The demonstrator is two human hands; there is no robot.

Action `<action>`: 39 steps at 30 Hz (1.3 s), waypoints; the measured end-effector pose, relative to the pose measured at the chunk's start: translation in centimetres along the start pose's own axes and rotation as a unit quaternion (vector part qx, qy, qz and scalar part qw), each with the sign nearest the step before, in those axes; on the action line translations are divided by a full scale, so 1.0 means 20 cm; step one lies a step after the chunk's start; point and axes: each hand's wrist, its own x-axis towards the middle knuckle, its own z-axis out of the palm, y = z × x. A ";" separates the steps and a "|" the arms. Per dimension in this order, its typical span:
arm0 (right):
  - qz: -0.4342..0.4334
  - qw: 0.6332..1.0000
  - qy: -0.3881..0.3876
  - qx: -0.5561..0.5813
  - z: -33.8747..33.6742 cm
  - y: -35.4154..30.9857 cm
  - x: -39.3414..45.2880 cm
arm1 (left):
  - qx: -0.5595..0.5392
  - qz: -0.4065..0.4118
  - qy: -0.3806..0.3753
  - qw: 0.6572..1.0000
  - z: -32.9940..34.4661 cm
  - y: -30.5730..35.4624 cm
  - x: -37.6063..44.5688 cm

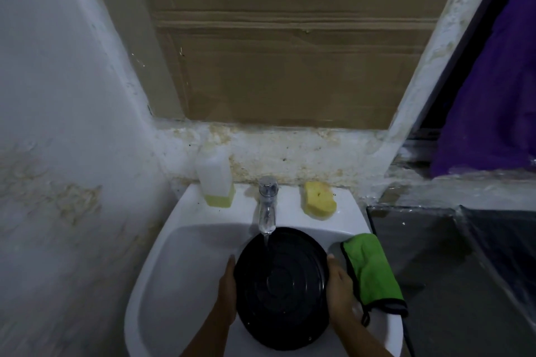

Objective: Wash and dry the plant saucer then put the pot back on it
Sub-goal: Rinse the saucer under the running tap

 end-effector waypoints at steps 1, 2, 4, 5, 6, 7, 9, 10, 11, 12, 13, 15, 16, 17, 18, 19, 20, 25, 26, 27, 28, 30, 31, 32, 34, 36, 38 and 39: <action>-0.010 1.000 0.002 -0.023 0.02 0.02 0.00 | 0.024 0.022 0.031 0.999 -0.01 0.00 -0.02; -0.022 0.998 0.000 -0.051 0.03 0.03 0.01 | 0.046 0.048 0.076 0.995 -0.03 0.01 -0.04; -0.027 0.990 -0.027 -0.132 0.06 0.04 0.02 | 0.077 0.091 0.151 0.981 -0.07 0.01 -0.08; -0.023 0.982 -0.048 -0.179 0.08 0.04 0.04 | 0.086 0.108 0.170 0.976 -0.09 0.02 -0.10; -0.017 0.973 -0.069 -0.219 0.10 0.04 0.05 | 0.098 0.124 0.188 0.969 -0.10 0.02 -0.11; -0.012 0.964 -0.087 -0.251 0.12 0.03 0.07 | 0.115 0.140 0.208 0.961 -0.12 0.03 -0.13; -0.013 0.948 -0.114 -0.298 0.18 0.01 0.09 | 0.130 0.169 0.245 0.946 -0.14 0.03 -0.16; -0.021 0.942 -0.125 -0.312 0.21 0.00 0.09 | 0.127 0.179 0.258 0.941 -0.15 0.03 -0.18; -0.030 0.937 -0.139 -0.320 0.24 -0.01 0.09 | 0.123 0.185 0.267 0.938 -0.16 0.02 -0.20; -0.043 0.931 -0.154 -0.327 0.27 -0.03 0.08 | 0.120 0.186 0.272 0.936 -0.17 0.02 -0.21; -0.054 0.924 -0.176 -0.335 0.30 -0.05 0.07 | 0.118 0.186 0.275 0.936 -0.18 0.02 -0.22; -0.076 0.910 -0.221 -0.342 0.36 -0.06 0.04 | 0.117 0.188 0.277 0.935 -0.20 0.02 -0.24; -0.081 0.906 -0.241 -0.339 0.39 -0.07 0.03 | 0.119 0.190 0.277 0.934 -0.21 0.03 -0.25; -0.082 0.903 -0.257 -0.335 0.41 -0.08 0.02 | 0.121 0.195 0.279 0.933 -0.22 0.04 -0.26; -0.088 0.900 -0.269 -0.333 0.43 -0.08 0.01 | 0.123 0.203 0.281 0.930 -0.22 0.06 -0.26; -0.095 0.895 -0.279 -0.335 0.45 -0.08 0.00 | 0.130 0.212 0.285 0.926 -0.23 0.07 -0.27; -0.100 0.889 -0.289 -0.340 0.46 -0.09 0.00 | 0.139 0.220 0.290 0.921 -0.23 0.08 -0.27; -0.113 0.874 -0.310 -0.358 0.53 -0.12 -0.01 | 0.163 0.220 0.299 0.914 -0.25 0.13 -0.28; -0.117 0.872 -0.310 -0.360 0.54 -0.12 -0.01 | 0.168 0.214 0.298 0.915 -0.25 0.13 -0.28; -0.116 0.873 -0.309 -0.359 0.55 -0.13 -0.01 | 0.170 0.213 0.296 0.916 -0.25 0.14 -0.28; -0.111 0.874 -0.310 -0.358 0.55 -0.14 -0.01 | 0.168 0.216 0.293 0.916 -0.26 0.14 -0.28; -0.099 0.872 -0.318 -0.360 0.56 -0.16 -0.01 | 0.157 0.232 0.290 0.915 -0.26 0.14 -0.29; -0.093 0.869 -0.323 -0.364 0.56 -0.16 0.00 | 0.149 0.237 0.293 0.914 -0.27 0.14 -0.30; -0.089 0.866 -0.325 -0.368 0.55 -0.17 0.01 | 0.141 0.239 0.295 0.914 -0.27 0.14 -0.30; -0.086 0.864 -0.321 -0.377 0.56 -0.17 0.02 | 0.133 0.234 0.297 0.916 -0.27 0.14 -0.30; -0.085 0.867 -0.312 -0.379 0.56 -0.17 0.04 | 0.130 0.227 0.290 0.920 -0.27 0.13 -0.29; -0.077 0.872 -0.307 -0.374 0.56 -0.17 0.05 | 0.124 0.221 0.286 0.924 -0.27 0.12 -0.28; -0.067 0.876 -0.300 -0.373 0.55 -0.17 0.06 | 0.126 0.217 0.288 0.924 -0.28 0.12 -0.27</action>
